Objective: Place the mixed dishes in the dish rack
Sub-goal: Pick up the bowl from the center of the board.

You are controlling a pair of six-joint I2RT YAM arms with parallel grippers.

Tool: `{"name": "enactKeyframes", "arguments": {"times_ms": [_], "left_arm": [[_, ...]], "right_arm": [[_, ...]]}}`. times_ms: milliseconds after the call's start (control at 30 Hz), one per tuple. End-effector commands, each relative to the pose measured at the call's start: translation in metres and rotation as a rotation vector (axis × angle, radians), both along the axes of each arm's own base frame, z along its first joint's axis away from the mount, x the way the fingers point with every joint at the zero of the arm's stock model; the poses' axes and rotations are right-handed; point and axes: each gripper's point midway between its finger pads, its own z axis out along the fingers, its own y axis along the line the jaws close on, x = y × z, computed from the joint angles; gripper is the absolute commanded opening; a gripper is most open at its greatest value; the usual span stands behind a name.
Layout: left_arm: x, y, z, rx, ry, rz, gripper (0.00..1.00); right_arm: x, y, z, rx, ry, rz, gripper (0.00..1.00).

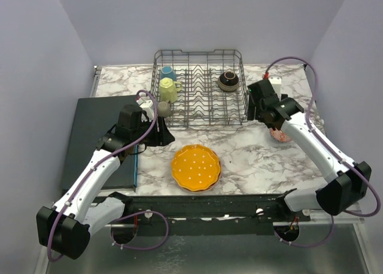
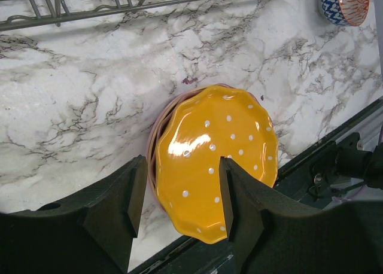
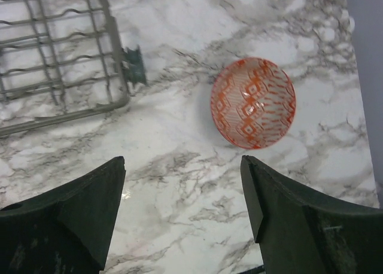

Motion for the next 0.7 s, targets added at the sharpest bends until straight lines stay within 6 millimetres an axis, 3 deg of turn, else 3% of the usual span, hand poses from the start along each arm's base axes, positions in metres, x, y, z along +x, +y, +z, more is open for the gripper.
{"name": "enactKeyframes", "arguments": {"times_ms": [0, 267, 533, 667], "left_arm": [[-0.004, -0.002, 0.006, -0.006, -0.020, -0.018, 0.57], [-0.006, -0.003, 0.009, -0.014, -0.028, -0.026, 0.57], [-0.007, -0.004, 0.010, -0.016, -0.031, -0.032, 0.57], [-0.008, -0.004, 0.010, -0.015, -0.033, -0.034, 0.57]], "right_arm": [[-0.025, -0.032, -0.016, 0.109, 0.041, -0.116, 0.82], [-0.036, -0.067, -0.039, 0.307, 0.038, -0.275, 0.76], [-0.043, -0.099, -0.086, 0.511, 0.093, -0.459, 0.77], [-0.046, -0.108, -0.100, 0.564, 0.075, -0.541, 0.77]]}}
